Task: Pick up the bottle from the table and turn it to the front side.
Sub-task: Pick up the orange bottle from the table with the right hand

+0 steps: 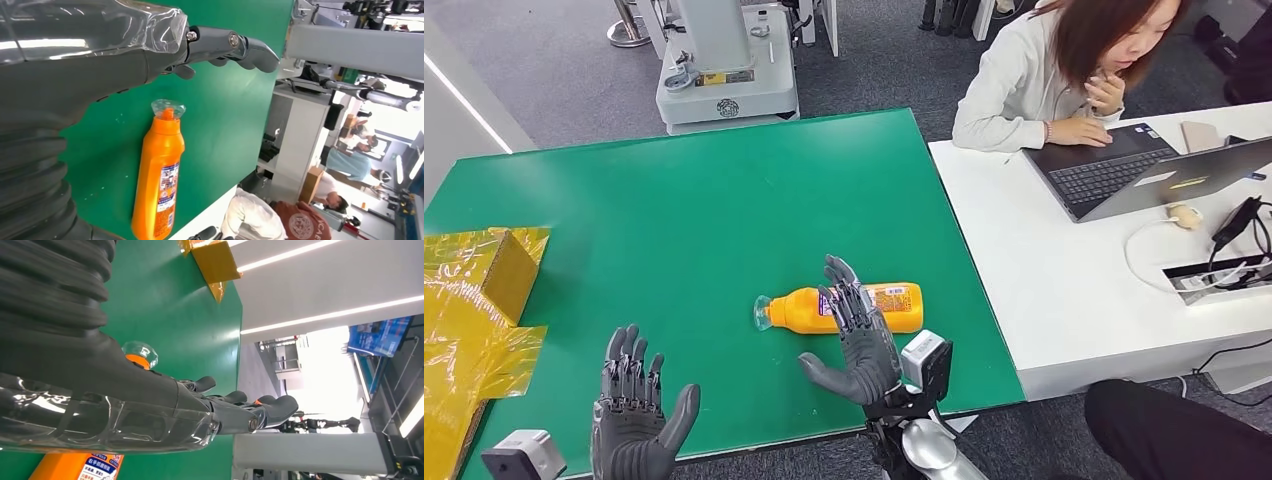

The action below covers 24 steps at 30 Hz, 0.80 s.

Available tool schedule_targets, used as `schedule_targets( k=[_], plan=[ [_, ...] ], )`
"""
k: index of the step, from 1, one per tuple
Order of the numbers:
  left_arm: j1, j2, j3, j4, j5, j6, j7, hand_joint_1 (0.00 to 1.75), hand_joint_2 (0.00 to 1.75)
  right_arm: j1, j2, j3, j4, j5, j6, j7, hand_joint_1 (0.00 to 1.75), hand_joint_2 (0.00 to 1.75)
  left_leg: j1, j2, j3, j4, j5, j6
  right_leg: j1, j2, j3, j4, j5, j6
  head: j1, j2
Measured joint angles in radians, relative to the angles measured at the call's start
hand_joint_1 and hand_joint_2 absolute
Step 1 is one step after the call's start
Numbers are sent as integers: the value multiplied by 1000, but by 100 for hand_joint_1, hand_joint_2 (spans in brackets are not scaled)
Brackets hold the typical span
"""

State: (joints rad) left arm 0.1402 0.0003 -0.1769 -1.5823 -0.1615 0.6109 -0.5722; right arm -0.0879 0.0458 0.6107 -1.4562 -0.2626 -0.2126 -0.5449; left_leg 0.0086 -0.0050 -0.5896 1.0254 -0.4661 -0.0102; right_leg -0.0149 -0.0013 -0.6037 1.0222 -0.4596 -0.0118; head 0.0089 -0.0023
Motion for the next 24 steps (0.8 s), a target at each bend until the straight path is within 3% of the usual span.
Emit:
schedule_targets(
  k=[14, 16, 20, 24],
  plan=[
    [4, -10, 1, -39, -40, -10, 31, 0, 175, -11, -2, 4, 3, 30, -11, 8, 0, 175, 0, 0, 0, 0, 0, 0, 0, 0, 0, 0, 0, 0, 0, 0],
    [0, -19, 1, -39, -57, -26, 39, 0, 175, -25, -8, -2, 6, 102, -48, 25, 0, 175, 0, 0, 0, 0, 0, 0, 0, 0, 0, 0, 0, 0, 0, 0],
    [-34, -39, -4, -21, -73, -72, 43, 0, 175, -79, -33, -48, 22, 367, -136, 90, 0, 175, 0, 0, 1, 1, 0, 0, 0, 0, 0, 0, 1, 0, 0, 0],
    [-79, -47, -19, 20, -55, -93, 29, 0, 175, -141, -59, -86, 55, 566, -170, 164, 0, 175, 0, 1, 1, 2, 0, 0, 0, 1, 0, 0, 1, 0, 0, 0]
  ],
)
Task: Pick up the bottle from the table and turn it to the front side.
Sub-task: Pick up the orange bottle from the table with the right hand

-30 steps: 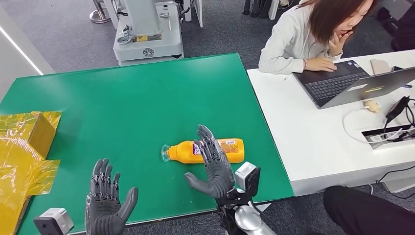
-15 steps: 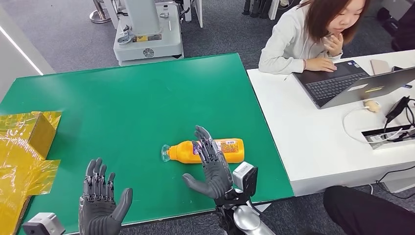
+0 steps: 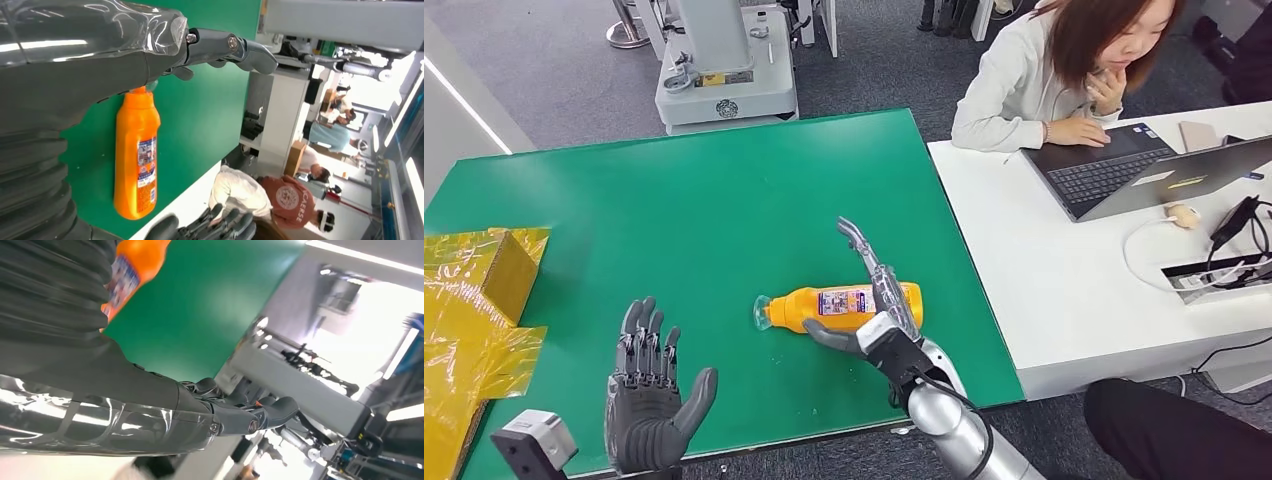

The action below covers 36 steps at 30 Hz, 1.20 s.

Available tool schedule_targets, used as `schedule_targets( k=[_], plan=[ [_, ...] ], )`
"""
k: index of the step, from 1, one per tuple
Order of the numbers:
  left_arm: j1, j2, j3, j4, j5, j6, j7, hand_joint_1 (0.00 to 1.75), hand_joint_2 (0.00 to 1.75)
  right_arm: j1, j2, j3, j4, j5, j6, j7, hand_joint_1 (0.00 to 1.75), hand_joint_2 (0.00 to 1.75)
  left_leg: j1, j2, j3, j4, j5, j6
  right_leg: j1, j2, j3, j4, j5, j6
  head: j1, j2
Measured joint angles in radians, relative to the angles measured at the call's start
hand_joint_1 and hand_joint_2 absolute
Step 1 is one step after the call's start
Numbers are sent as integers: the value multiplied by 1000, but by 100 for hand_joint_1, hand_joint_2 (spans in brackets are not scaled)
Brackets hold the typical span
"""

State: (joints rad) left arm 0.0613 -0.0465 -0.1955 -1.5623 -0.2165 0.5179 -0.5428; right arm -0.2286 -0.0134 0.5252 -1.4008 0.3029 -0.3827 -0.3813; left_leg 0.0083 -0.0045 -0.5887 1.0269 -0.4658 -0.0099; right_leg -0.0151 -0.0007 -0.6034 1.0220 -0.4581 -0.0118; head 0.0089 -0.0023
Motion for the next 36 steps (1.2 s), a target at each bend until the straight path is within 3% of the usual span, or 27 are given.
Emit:
schedule_targets(
  k=[3, 13, 17, 20, 25, 29, 36],
  plan=[
    [-30, -1, -11, 29, 12, -11, -9, 0, 175, -54, -22, -4, 37, 103, -8, 49, 0, 175, 0, 0, 0, 0, 0, 0, 0, 0, 0, 0, 0, 0, 0, 0],
    [-57, -4, -29, 68, 16, -15, -15, 0, 175, -104, -43, -9, 88, 130, -10, 69, 0, 175, 0, 0, 0, 0, 0, 0, 0, 0, -1, 0, -1, 0, 0, 0],
    [-73, -6, -31, 82, 17, -31, -15, 0, 175, -135, -52, -5, 115, 188, 20, 137, 0, 175, 0, 0, 0, 0, 0, 0, 0, 0, 0, 0, -1, 0, 0, 0],
    [-87, -10, -34, 97, 20, -58, -15, 0, 175, -188, -60, 10, 170, 223, 106, 214, 0, 175, 0, 0, 0, 0, 0, 0, 0, 1, 0, 0, 0, 0, 0, 0],
    [-121, -11, -48, 126, 25, -102, -9, 0, 175, -338, -67, 101, 340, 334, 368, 364, 0, 175, 0, 0, 0, 0, 1, 0, 0, 1, 0, 0, 2, 0, 0, 0],
    [-140, -12, -61, 143, 28, -126, 6, 0, 175, -479, -73, 210, 465, 369, 534, 413, 0, 175, 0, 0, 0, 1, 2, -1, 0, 1, -1, 1, 2, 0, 0, 0],
    [-154, -14, -65, 162, 28, -138, 13, 0, 175, -644, -74, 332, 598, 348, 603, 433, 0, 175, 0, 0, 0, 1, 2, -1, 0, 2, -1, 1, 2, -1, 0, 0]
  ],
)
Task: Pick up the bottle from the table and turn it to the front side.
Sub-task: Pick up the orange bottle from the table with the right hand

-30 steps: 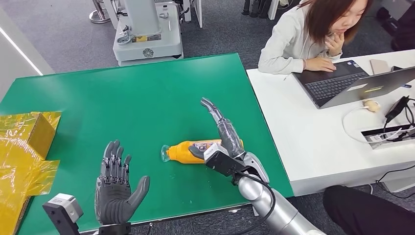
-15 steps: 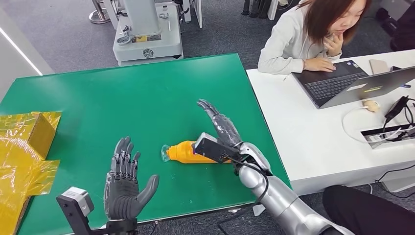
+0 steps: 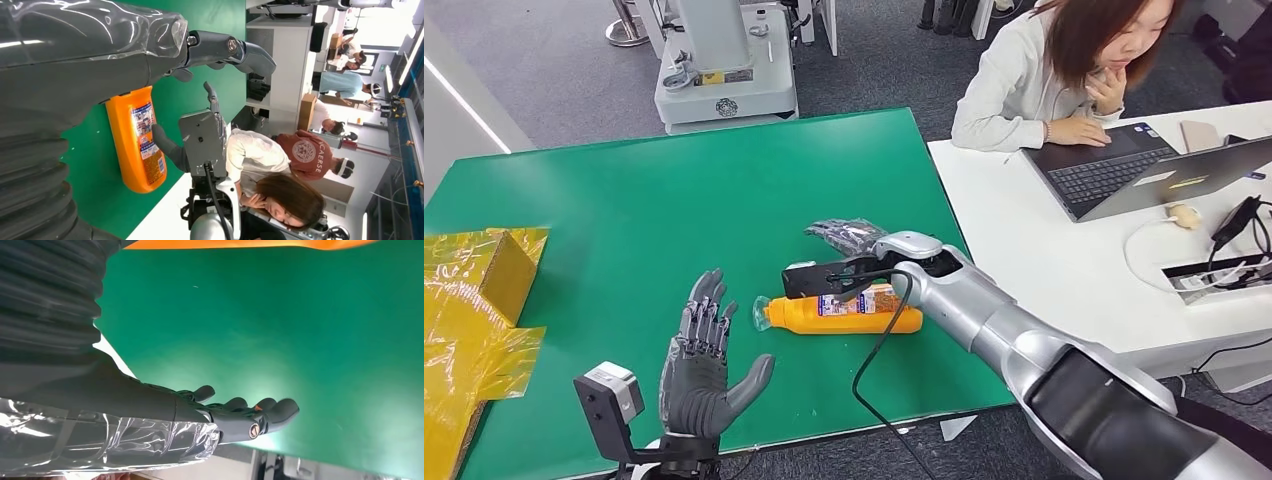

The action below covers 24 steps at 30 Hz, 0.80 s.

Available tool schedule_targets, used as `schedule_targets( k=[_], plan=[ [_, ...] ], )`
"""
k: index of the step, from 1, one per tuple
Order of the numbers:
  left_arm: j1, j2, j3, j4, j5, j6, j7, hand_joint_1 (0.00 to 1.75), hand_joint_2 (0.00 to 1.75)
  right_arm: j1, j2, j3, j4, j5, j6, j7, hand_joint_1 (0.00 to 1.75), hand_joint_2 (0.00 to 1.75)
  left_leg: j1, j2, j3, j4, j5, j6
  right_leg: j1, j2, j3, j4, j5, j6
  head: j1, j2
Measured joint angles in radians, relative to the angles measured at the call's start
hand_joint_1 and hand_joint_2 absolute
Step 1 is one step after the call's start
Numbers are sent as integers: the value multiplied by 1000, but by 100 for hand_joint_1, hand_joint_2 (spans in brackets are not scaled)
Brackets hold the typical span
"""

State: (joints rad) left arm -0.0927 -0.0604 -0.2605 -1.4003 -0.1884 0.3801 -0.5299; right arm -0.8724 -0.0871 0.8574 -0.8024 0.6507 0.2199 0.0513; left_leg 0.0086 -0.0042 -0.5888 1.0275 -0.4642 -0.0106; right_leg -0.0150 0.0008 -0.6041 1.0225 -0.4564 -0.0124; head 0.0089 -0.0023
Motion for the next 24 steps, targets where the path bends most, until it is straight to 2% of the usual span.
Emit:
schedule_targets(
  k=[8, 14, 19, 24],
  plan=[
    [-3, 0, 0, 9, 8, -15, 11, 0, 175, -53, -11, 65, 68, -91, 45, -10, 0, 175, 0, 0, 0, 0, 0, 0, 0, 0, 0, 0, 0, 0, 0, 0],
    [-12, 0, 0, 13, 17, -25, 17, 0, 175, -85, -19, 119, 81, -160, 133, -7, 0, 175, 0, 0, 0, 0, 0, 0, 0, 0, 0, 0, 0, 0, 0, 0],
    [-10, 1, 0, 13, 21, -15, 23, 0, 175, -90, -21, 146, 74, -362, 190, -42, 0, 175, 0, 0, 0, 0, 0, 0, 0, 0, 0, 0, 0, 0, 0, 0],
    [4, 9, 2, 12, 18, 0, 23, 0, 175, -69, -47, 161, 8, -547, 168, -62, 0, 175, 0, 0, 0, 0, 0, 0, 0, 0, 0, 0, 0, 0, 0, 0]
  ],
)
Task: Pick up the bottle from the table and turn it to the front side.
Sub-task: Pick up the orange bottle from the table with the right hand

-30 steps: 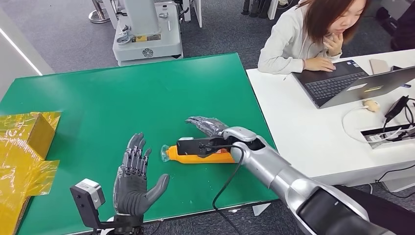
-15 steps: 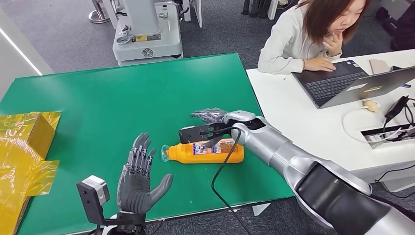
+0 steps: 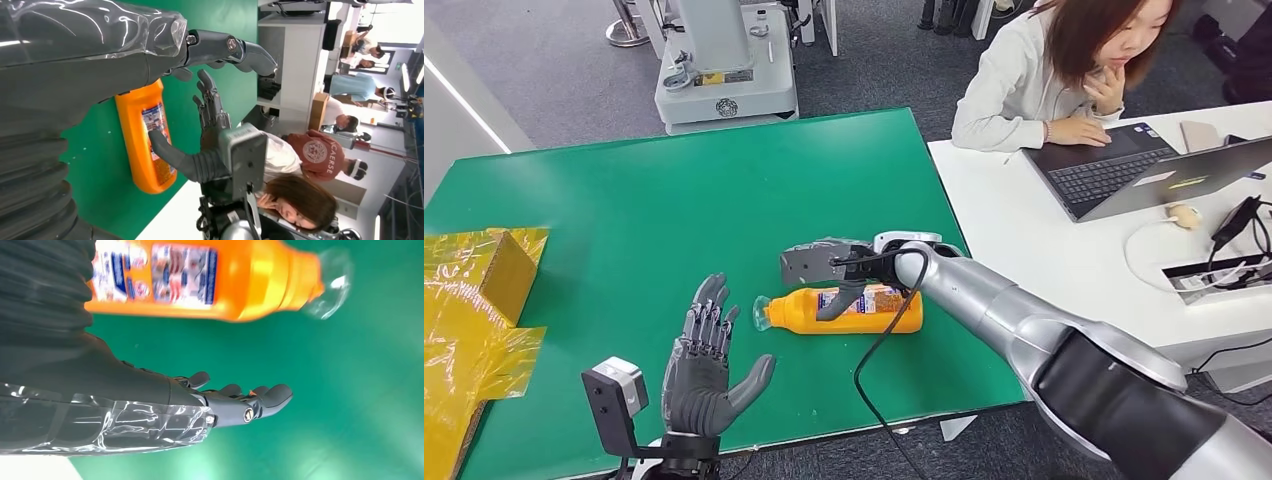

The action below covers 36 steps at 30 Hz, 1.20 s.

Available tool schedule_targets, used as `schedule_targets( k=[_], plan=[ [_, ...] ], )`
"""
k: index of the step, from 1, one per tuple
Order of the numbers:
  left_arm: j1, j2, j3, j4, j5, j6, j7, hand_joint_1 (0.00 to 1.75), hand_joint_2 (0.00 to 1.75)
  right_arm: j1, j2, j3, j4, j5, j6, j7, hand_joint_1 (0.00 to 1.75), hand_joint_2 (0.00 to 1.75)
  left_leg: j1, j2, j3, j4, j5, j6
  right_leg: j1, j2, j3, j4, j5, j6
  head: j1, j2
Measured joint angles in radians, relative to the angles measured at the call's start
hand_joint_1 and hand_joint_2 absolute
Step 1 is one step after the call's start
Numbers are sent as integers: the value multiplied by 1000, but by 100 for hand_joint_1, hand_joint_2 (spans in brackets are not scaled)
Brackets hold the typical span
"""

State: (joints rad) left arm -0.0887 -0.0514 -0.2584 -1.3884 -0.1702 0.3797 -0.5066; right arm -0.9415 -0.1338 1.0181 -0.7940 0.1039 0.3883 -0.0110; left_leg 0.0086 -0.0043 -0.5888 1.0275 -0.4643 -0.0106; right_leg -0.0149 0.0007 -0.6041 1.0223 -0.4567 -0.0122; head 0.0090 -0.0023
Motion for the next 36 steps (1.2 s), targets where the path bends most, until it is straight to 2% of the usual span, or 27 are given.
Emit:
schedule_targets(
  k=[3, 9, 16, 28, 36],
  plan=[
    [13, 6, 0, -2, -2, 2, 0, 0, 175, 36, -40, 10, -63, -41, -1, 4, 0, 175, 0, 0, 0, 0, 0, 0, 0, -1, 0, 0, 0, 0, 0, 0],
    [24, 10, 0, -12, -10, 0, 0, 0, 175, 100, -127, 38, -170, -24, -11, 39, 0, 175, -1, 0, -1, 0, -1, 1, 0, 0, 0, 0, 0, 0, 0, 0],
    [11, 10, 0, -15, -11, -18, 10, 0, 175, 106, -177, 80, -213, 116, -30, 122, 0, 175, 0, 0, 0, 0, -1, 1, 0, 0, 0, 0, 0, 0, 0, 0],
    [1, 10, 0, -15, 3, -22, 11, 0, 175, 110, -262, 117, -262, 248, -56, 158, 0, 175, -1, 1, 0, 1, -1, 2, -1, 0, 0, -1, 0, 1, 0, 0],
    [6, 0, 0, -9, -4, -27, 16, 0, 175, 185, -348, 103, -328, 391, -107, 186, 0, 175, -1, 0, -1, 1, -2, 3, -1, -1, 0, -1, 0, 1, 0, 0]
  ],
)
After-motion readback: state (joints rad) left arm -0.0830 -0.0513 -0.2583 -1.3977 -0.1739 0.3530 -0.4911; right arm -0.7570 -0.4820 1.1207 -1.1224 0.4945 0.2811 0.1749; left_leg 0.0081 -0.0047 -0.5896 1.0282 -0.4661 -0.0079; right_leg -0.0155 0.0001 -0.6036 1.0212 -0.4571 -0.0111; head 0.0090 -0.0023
